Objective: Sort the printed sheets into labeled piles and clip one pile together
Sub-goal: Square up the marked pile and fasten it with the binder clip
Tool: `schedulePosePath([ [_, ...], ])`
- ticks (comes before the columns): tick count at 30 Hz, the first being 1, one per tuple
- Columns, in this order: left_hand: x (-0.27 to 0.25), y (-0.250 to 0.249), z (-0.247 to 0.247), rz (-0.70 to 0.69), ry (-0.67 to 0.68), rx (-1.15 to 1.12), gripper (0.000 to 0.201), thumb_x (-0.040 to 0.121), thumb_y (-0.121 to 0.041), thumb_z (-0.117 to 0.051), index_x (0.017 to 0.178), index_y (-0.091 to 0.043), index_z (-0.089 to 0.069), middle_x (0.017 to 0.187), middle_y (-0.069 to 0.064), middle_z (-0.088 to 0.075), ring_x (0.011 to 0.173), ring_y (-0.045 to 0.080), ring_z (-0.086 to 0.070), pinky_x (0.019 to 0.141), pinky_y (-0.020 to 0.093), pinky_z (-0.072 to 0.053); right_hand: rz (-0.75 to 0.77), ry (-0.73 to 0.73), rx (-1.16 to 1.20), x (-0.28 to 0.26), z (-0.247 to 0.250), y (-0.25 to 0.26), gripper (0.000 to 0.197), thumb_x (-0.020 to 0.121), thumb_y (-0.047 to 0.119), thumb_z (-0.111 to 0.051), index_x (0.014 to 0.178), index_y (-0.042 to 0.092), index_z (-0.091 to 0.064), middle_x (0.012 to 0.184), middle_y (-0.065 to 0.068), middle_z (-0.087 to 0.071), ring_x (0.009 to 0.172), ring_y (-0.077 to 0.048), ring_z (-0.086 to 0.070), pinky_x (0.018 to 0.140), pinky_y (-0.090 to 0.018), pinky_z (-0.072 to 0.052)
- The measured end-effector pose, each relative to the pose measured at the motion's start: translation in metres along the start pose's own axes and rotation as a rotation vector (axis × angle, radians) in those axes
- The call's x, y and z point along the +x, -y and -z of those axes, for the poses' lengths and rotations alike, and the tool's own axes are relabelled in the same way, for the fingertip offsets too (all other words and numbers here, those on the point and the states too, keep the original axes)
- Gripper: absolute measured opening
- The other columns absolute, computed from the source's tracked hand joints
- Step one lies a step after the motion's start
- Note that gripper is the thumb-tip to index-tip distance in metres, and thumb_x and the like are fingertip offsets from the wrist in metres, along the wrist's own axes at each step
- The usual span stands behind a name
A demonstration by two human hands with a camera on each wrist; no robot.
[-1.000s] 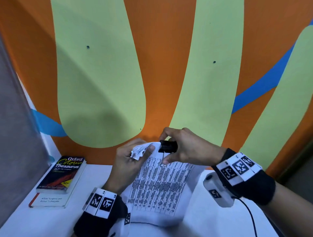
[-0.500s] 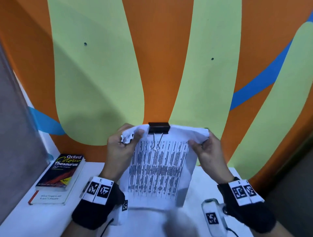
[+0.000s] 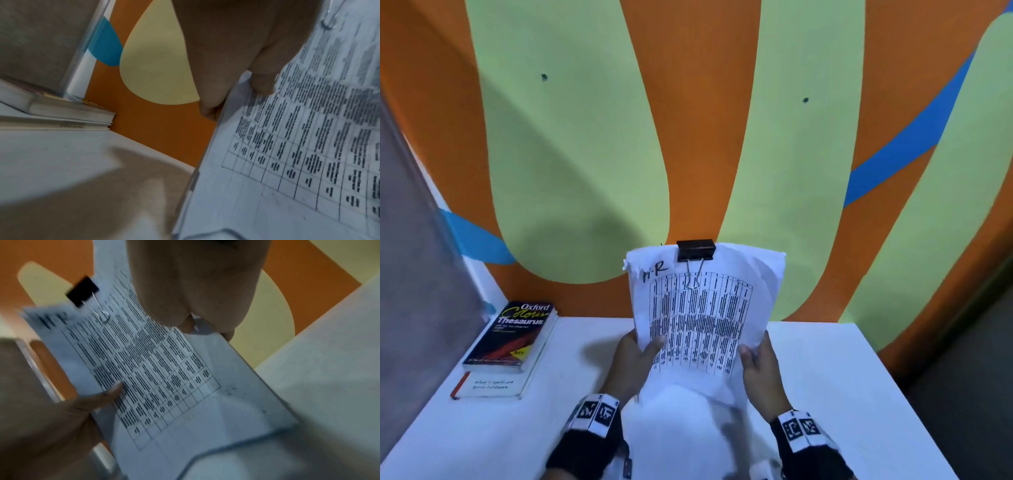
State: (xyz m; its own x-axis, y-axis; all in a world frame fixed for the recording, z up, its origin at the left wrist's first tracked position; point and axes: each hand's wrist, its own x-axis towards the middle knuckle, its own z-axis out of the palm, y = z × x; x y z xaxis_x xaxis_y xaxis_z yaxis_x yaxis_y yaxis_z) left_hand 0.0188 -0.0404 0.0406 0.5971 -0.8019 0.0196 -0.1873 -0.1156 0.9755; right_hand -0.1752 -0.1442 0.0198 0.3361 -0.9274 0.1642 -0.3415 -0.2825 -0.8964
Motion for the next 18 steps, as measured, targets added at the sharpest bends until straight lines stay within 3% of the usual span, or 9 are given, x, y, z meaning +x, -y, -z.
schedulePosePath([
  [2,-0.007,0.0,0.0,-0.048,-0.008,0.014,0.006,0.09,-0.015,-0.061,0.087,-0.02,-0.06,0.067,-0.016,-0.063,0.066,-0.004,-0.058,0.057,0.006,-0.041,-0.006,0.022,-0.021,-0.008,0.004,-0.002,0.03,0.097,0.008,-0.048,0.124,0.015,-0.039,0.061,-0.003,-0.041,0.056,-0.006,-0.047,0.06,-0.026,-0.037],
  [5,-0.016,0.004,-0.003,-0.047,0.035,0.067,0.015,0.093,-0.011,-0.056,0.106,-0.019,-0.058,0.089,-0.018,-0.062,0.082,-0.007,-0.06,0.065,0.004,-0.042,-0.022,0.068,-0.059,-0.021,0.007,-0.004,0.019,0.096,0.006,-0.048,0.113,0.011,-0.042,0.064,-0.006,-0.04,0.056,-0.009,-0.042,0.062,-0.031,-0.035],
  [6,-0.017,0.01,-0.004,-0.018,0.044,0.086,0.019,0.094,-0.012,-0.056,0.111,-0.017,-0.058,0.093,-0.014,-0.063,0.09,0.0,-0.061,0.07,0.007,-0.043,-0.039,0.083,-0.086,-0.023,0.005,-0.006,0.013,0.095,0.004,-0.048,0.106,0.006,-0.042,0.065,-0.004,-0.04,0.058,-0.011,-0.041,0.064,-0.033,-0.035],
  [8,-0.018,0.026,-0.006,0.056,0.055,0.13,0.027,0.094,-0.014,-0.056,0.12,-0.012,-0.057,0.106,-0.002,-0.065,0.106,0.019,-0.06,0.085,0.025,-0.047,-0.108,0.109,-0.17,-0.025,0.001,-0.01,0.008,0.093,0.0,-0.047,0.098,-0.002,-0.041,0.07,-0.001,-0.039,0.067,-0.021,-0.041,0.061,-0.031,-0.032],
  [10,-0.02,0.046,-0.009,0.141,0.092,0.177,0.039,0.093,-0.019,-0.057,0.131,-0.014,-0.05,0.129,0.003,-0.059,0.121,0.023,-0.053,0.102,0.038,-0.042,-0.201,0.16,-0.236,-0.025,-0.004,-0.016,0.008,0.091,0.0,-0.044,0.098,0.0,-0.041,0.074,-0.001,-0.04,0.075,-0.025,-0.045,0.055,-0.025,-0.032],
  [12,-0.025,0.061,-0.013,0.228,0.114,0.23,0.049,0.092,-0.021,-0.058,0.138,-0.013,-0.042,0.14,0.005,-0.05,0.128,0.025,-0.048,0.107,0.043,-0.038,-0.308,0.219,-0.27,-0.028,-0.01,-0.024,0.005,0.09,0.001,-0.042,0.094,0.003,-0.04,0.075,0.0,-0.04,0.071,-0.02,-0.045,0.054,-0.025,-0.033],
  [15,-0.028,0.08,-0.017,0.301,0.089,0.326,0.049,0.093,-0.016,-0.055,0.138,-0.01,-0.037,0.137,0.011,-0.05,0.118,0.029,-0.054,0.1,0.04,-0.046,-0.406,0.227,-0.267,-0.033,-0.016,-0.036,0.007,0.088,0.0,-0.042,0.088,0.007,-0.04,0.074,0.002,-0.042,0.066,-0.013,-0.044,0.05,-0.018,-0.031],
  [18,-0.042,0.088,-0.012,0.328,0.09,0.369,0.054,0.09,-0.008,-0.049,0.14,-0.011,-0.028,0.132,0.013,-0.048,0.092,0.024,-0.061,0.073,0.033,-0.056,-0.405,0.169,-0.242,-0.037,-0.017,-0.043,0.025,0.084,-0.002,-0.049,0.108,0.001,-0.043,0.086,-0.009,-0.056,0.077,-0.025,-0.058,0.055,-0.024,-0.045],
])
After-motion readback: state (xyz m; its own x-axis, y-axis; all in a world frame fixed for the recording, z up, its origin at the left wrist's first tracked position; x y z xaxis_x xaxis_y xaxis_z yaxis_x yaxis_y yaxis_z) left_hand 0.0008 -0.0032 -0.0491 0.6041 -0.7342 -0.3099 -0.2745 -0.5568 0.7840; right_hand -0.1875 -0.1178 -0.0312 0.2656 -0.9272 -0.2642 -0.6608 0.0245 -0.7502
